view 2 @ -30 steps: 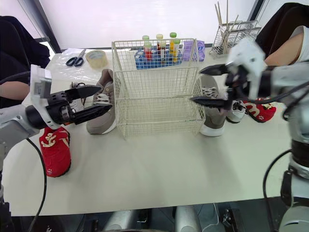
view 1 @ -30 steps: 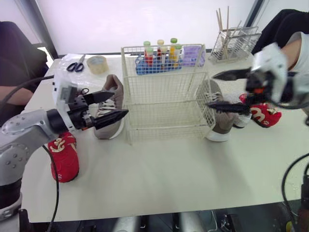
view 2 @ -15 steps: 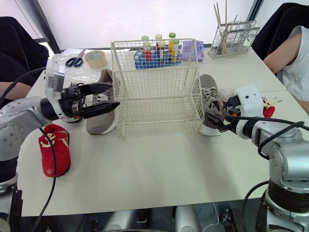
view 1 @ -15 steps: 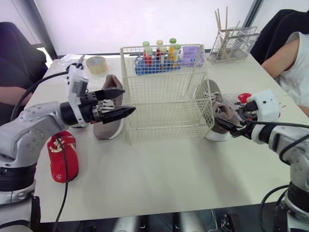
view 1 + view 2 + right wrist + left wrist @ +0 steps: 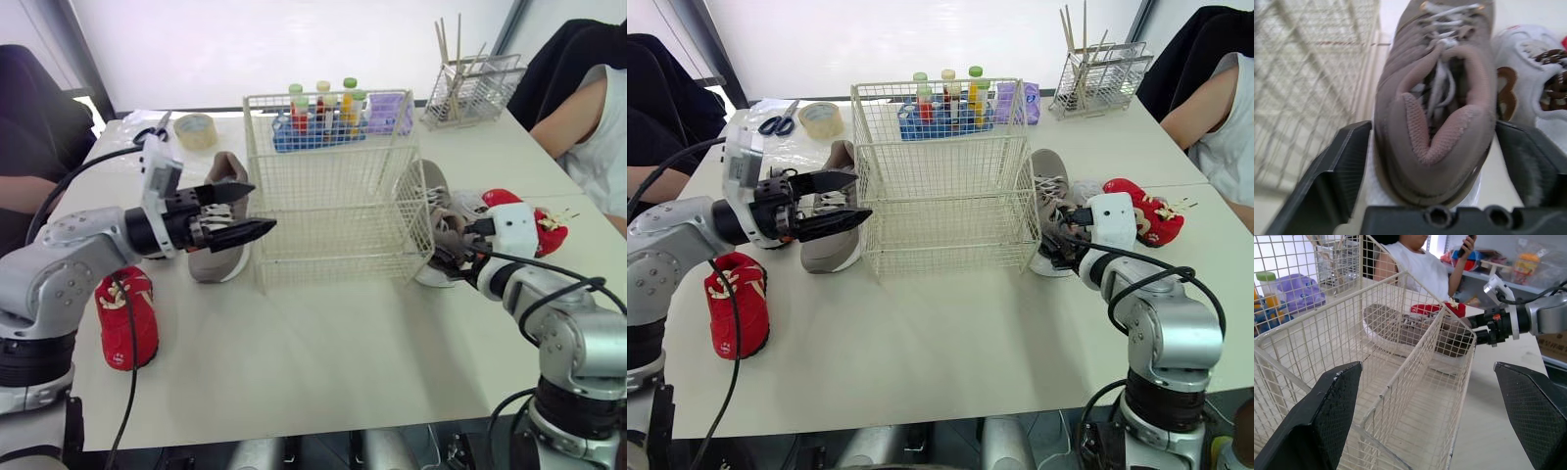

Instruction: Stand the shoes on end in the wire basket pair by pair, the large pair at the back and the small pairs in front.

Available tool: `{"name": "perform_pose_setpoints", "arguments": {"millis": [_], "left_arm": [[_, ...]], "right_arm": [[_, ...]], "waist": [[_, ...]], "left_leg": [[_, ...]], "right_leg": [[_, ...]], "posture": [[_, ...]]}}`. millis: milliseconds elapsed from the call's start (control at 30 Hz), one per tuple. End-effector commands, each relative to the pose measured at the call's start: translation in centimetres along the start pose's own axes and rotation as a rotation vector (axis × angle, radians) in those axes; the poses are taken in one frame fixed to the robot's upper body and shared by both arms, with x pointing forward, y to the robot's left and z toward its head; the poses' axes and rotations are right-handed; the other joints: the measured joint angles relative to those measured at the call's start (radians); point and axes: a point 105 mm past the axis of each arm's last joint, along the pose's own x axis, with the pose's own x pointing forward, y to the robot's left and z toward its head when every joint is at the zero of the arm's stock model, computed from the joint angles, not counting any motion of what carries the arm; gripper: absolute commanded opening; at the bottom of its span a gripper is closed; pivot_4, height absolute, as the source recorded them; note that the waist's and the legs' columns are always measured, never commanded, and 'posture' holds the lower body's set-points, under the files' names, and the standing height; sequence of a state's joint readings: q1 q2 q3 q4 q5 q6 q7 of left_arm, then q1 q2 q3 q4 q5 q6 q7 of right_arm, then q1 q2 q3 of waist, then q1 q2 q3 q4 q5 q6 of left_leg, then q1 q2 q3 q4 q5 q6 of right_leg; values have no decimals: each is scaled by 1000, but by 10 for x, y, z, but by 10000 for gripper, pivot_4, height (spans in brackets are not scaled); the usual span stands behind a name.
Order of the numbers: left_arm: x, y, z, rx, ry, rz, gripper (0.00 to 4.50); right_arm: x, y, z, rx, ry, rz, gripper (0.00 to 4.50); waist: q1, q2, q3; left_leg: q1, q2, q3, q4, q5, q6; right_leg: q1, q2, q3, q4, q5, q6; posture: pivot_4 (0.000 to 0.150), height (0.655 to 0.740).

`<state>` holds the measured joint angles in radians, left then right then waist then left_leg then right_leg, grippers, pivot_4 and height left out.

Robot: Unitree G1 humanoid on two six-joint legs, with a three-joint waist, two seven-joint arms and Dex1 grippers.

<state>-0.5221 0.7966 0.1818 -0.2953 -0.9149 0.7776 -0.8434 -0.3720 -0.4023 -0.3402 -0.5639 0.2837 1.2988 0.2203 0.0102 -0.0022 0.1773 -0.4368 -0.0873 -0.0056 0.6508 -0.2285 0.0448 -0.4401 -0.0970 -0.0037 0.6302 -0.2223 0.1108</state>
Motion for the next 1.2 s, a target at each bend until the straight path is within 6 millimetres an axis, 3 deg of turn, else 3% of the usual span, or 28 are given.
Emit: {"name": "perform_pose_setpoints", "arguments": {"millis": [33, 100, 200, 300, 533, 700, 767, 900, 1033, 1200], "left_arm": [[-4, -3, 12, 50, -27, 12, 45000], [-4, -3, 12, 52, -28, 16, 45000], [-4, -3, 13, 56, -28, 20, 45000], [-4, -2, 13, 59, -29, 21, 45000], [-3, 0, 16, 69, -35, 17, 45000], [-1, 1, 23, 73, -59, 13, 45000], [-2, 4, 29, 66, -83, 18, 45000], [-8, 13, 52, 21, -163, 19, 45000], [-23, 26, 76, -14, -197, 28, 45000], [-45, 37, 103, -32, -188, 47, 45000]], "right_arm": [[0, 6, 4, -5, -14, 12, 22877], [-1, 5, 5, -6, -16, 9, 13217], [-2, -1, 12, -12, -35, -11, 2112], [-5, -7, 26, -6, -75, -45, 1736], [-22, -27, 111, 53, -368, -137, 1736], [-40, -23, 168, 64, -579, -116, 1736], [-56, -11, 198, -38, -696, -4, 1736], [-83, 15, 232, -338, -833, 235, 1736], [-92, 51, 221, -752, -807, 522, 1736], [-95, 73, 208, -1090, -777, 719, 1736]], "waist": [[0, 0, 0], [0, 0, 0], [0, 0, 0], [0, 0, 0], [-1, 2, 1], [0, 1, 1], [-1, 2, 1], [-3, 2, 2], [-17, 2, 2], [-30, 1, 3]], "left_leg": [[0, 0, 0, 0, 0, 0], [0, 0, 0, 0, 0, 0], [0, 0, 0, 0, 0, 0], [0, 0, 0, 0, 0, 0], [0, 0, 0, -1, 0, 0], [0, 0, 0, -1, 1, 0], [0, 0, 0, -1, 1, 0], [0, -1, 0, -1, 0, 1], [0, 1, 0, -1, -3, 6], [1, 1, 1, 1, -4, 7]], "right_leg": [[0, 0, 0, 0, 0, 0], [0, 0, 0, 0, 0, 0], [0, 0, 0, 0, 0, 0], [0, 0, 0, 0, 0, 0], [-1, 0, 0, 0, 0, 0], [-1, 0, 0, 0, 0, 0], [-1, 0, 0, 0, 0, 0], [-1, 0, 0, 0, 0, 0], [0, 2, -2, 0, 0, 1], [1, 2, -2, 0, 0, 1]], "posture": [[1500, 7400], [1500, 7400], [1500, 7400], [1500, 7400], [1500, 7400], [1500, 7400], [1500, 7400], [1500, 7400], [1500, 7400], [1500, 7400]]}}
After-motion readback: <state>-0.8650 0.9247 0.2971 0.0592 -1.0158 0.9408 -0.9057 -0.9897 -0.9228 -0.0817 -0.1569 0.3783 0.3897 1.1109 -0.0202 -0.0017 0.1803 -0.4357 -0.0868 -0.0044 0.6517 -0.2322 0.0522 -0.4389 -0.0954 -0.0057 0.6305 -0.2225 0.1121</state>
